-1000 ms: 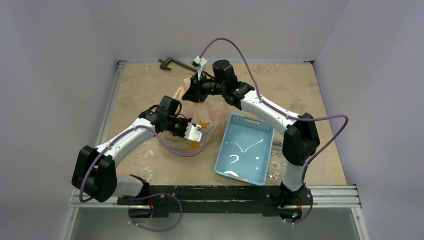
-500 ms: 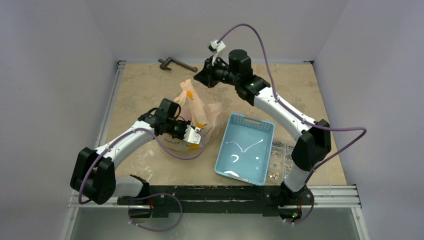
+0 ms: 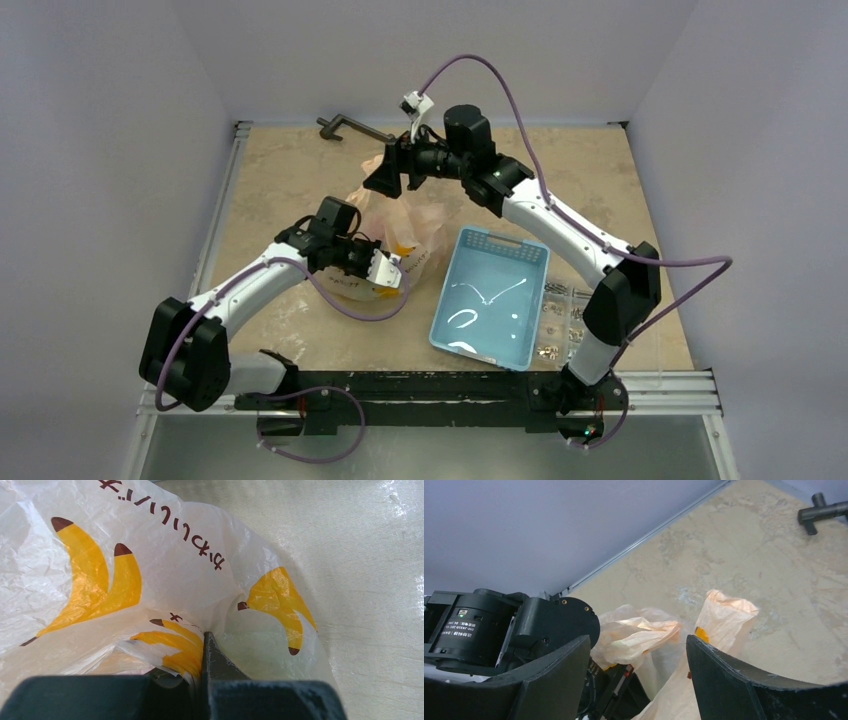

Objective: Place the fake fruits into the plastic bag and tie a complex knot

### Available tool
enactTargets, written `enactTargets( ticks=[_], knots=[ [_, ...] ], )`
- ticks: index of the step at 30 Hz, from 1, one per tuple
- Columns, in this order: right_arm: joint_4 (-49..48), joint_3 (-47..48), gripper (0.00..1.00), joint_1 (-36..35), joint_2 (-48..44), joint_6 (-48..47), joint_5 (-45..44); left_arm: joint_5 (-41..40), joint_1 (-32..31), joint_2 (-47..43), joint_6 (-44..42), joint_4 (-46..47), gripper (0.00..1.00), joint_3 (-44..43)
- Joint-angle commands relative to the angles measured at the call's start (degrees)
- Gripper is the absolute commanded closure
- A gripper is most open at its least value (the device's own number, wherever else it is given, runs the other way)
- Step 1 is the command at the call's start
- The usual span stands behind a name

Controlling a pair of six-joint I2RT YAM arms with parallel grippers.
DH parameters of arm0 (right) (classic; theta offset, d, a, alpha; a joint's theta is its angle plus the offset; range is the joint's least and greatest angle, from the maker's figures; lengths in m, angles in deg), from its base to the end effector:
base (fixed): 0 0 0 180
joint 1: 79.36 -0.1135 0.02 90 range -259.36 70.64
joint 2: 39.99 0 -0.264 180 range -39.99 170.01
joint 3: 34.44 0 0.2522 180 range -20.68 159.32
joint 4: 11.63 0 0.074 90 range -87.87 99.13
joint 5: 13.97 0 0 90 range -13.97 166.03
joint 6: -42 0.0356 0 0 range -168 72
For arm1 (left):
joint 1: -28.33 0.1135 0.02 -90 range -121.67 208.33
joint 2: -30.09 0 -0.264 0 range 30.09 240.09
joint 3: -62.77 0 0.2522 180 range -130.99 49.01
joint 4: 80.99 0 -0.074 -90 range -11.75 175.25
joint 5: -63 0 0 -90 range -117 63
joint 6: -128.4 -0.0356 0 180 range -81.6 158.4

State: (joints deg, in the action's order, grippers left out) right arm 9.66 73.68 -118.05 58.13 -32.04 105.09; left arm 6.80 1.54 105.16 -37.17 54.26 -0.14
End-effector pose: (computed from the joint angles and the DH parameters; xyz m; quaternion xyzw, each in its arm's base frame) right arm 0.3082 0.2690 0.3981 -0.3035 0.7025 0.4541 0.4563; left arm 0.2188 -0.1326 0.2287 0.7665 0.5105 -0.1413 0.3632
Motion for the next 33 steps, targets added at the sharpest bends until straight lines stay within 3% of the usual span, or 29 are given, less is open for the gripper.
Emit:
enactTargets(
  ticks=[1, 7, 11, 16, 22, 28, 30, 32, 33],
  knots=[
    [2.01, 1.13, 0.29, -0.82, 1.84, 2.4, -2.28, 1.36, -0.47, -1.84, 0.69, 0.75, 1.0, -0.38],
    [1.72, 2.63, 0.33, -2.52, 5.13, 2.84, -4.53, 0.62, -1.08, -2.6, 0.73, 1.01, 1.0, 0.04],
    [1.61, 3.41, 0.27, -3.27, 6.5, 4.04, -5.9, 0.12, -1.42, -3.08, 0.87, 1.31, 1.0, 0.52],
    [-2.96, 3.85, 0.24, -3.29, 7.4, 7.64, -0.82, -0.11, -1.51, -3.35, 0.8, 1.56, 1.0, 0.87],
    [-4.98, 6.17, 0.27, -3.38, 9.61, 8.75, 2.73, -0.13, -1.51, -3.04, 0.61, 1.76, 1.0, 1.0],
    [-5.25, 6.52, 0.54, -3.46, 10.56, 8.44, 2.34, -0.06, -1.47, -3.26, 0.69, 1.94, 1.0, 1.09],
    [-4.8, 7.14, 0.69, -3.48, 10.46, 7.58, 2.61, -0.2, -1.51, -3.57, 0.96, 1.86, 1.0, 1.21],
    [-4.23, 8.36, 0.98, -3.42, 10.42, 6.26, 3.24, -0.12, -1.51, -4.05, 1.65, 1.87, 1.0, 1.48],
    [-3.7, 9.11, 1.0, -3.27, 10.35, 5.48, 2.83, -0.06, -1.51, -4.27, 1.92, 1.81, 1.0, 1.83]
  ],
)
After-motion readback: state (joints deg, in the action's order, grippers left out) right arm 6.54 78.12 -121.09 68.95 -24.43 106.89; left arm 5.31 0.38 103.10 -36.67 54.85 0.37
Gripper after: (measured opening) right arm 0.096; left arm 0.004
